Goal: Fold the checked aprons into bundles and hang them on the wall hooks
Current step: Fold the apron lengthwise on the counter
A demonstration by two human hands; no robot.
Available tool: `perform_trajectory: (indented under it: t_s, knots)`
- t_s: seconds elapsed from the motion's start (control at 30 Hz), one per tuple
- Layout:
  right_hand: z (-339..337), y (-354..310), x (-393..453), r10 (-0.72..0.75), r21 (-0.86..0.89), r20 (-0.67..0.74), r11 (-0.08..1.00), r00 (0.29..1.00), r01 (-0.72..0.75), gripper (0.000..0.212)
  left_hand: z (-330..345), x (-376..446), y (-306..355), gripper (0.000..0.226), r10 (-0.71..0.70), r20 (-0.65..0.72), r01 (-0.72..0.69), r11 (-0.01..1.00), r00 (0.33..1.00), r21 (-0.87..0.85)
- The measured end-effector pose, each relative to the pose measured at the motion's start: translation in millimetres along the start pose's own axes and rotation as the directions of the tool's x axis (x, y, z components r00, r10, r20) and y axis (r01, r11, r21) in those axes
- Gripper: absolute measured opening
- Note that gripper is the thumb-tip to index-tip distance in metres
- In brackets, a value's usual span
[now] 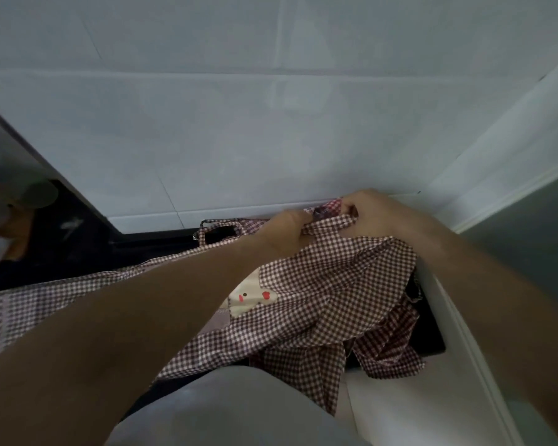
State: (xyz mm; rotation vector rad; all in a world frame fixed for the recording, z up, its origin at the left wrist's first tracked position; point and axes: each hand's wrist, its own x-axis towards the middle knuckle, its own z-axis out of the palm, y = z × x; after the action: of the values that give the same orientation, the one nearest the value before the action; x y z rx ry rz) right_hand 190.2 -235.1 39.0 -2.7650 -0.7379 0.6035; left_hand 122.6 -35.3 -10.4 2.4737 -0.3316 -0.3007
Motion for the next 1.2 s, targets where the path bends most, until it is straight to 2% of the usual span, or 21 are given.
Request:
perform_trajectory:
  t_s: [0.1,0.17,0.27,0.3,0.33,0.4,0.43,0.47,0.53,0.67,0.73,0.77,0.8,0.83,0.9,0.97,1.07,1.13,1.2]
  knots:
    - [-12,16,-7,0.051,-0.081,-0.038,0.995,0.998,-0.054,0.033,-5,4,-5,0.02,-0.05,0.006,0.051,0.998,0.999,-0.042]
    - [-27,32,-10,0.145,-0.129,-0.021,0.981,0.989,-0.147,0.043,-8,5,-9,0.019,-0.08,0.028,0.081,0.996,0.996,-0.032]
    - [-47,58,-15,0.282,-0.08,-0.003,0.956,0.96,-0.281,0.039,-11,7,-14,0.022,-0.088,0.056,0.086,0.996,0.995,0.024]
    - [-50,65,-16,0.309,-0.007,-0.073,0.951,0.948,-0.31,0.033,-11,8,-15,0.024,-0.088,0.066,0.086,0.996,0.994,0.038]
    - [-51,72,-17,0.337,0.06,-0.204,0.941,0.919,-0.332,0.028,-12,9,-15,0.027,-0.085,0.072,0.082,0.996,0.994,0.044]
    - [-42,80,-18,0.398,0.112,-0.454,0.913,0.798,-0.392,0.022,-11,11,-14,0.034,-0.101,0.069,0.099,0.994,0.993,0.036]
    - [-35,82,-18,0.415,0.135,-0.517,0.903,0.749,-0.407,0.022,-11,13,-14,0.037,-0.115,0.063,0.114,0.993,0.991,0.023]
    - [-27,80,-17,0.412,0.155,-0.547,0.905,0.728,-0.396,0.023,-10,15,-14,0.039,-0.123,0.058,0.124,0.992,0.991,-0.001]
    - [-12,79,-16,0.328,0.147,-0.553,0.943,0.766,-0.297,0.027,-7,17,-12,0.041,-0.139,0.034,0.141,0.989,0.99,-0.051]
    - [11,66,-17,0.011,0.081,-0.346,0.997,0.938,0.019,0.05,-5,23,0,0.027,-0.129,-0.053,0.124,0.989,0.99,-0.084]
    - [20,54,-21,-0.082,0.007,-0.217,0.996,0.973,0.085,0.069,-6,24,7,0.023,-0.053,0.049,0.055,0.998,0.997,-0.035]
    - [24,50,-22,-0.111,-0.044,-0.167,0.993,0.98,0.105,0.073,-7,23,11,0.023,-0.01,0.139,0.009,1.0,0.99,0.012]
    - [27,49,-22,-0.14,-0.073,-0.121,0.989,0.983,0.132,0.068,-6,23,13,0.025,0.001,0.229,-0.015,0.998,0.973,0.057]
    - [29,47,-23,-0.152,-0.066,-0.075,0.987,0.986,0.147,0.051,-6,22,17,0.029,-0.006,0.306,-0.022,0.996,0.952,0.087]
    - [32,45,-26,-0.139,0.011,0.046,0.99,0.989,0.138,0.011,-3,23,16,0.037,-0.074,0.39,0.055,0.997,0.918,0.059]
    - [32,45,-30,-0.117,-0.024,0.159,0.992,0.98,0.123,0.024,-1,24,10,0.041,-0.157,0.342,0.14,0.987,0.927,0.073]
    - [35,51,-37,0.009,-0.14,0.265,0.99,0.964,0.03,0.031,2,26,-13,0.035,-0.221,0.229,0.159,0.953,0.948,0.259]
    - [35,56,-40,0.0,-0.071,0.329,0.997,0.944,0.025,0.031,5,25,-25,0.042,-0.245,0.193,0.185,0.941,0.95,0.282]
    - [33,60,-41,-0.03,0.09,0.387,0.996,0.922,-0.005,0.026,8,26,-29,0.051,-0.217,0.187,0.167,0.953,0.958,0.251]
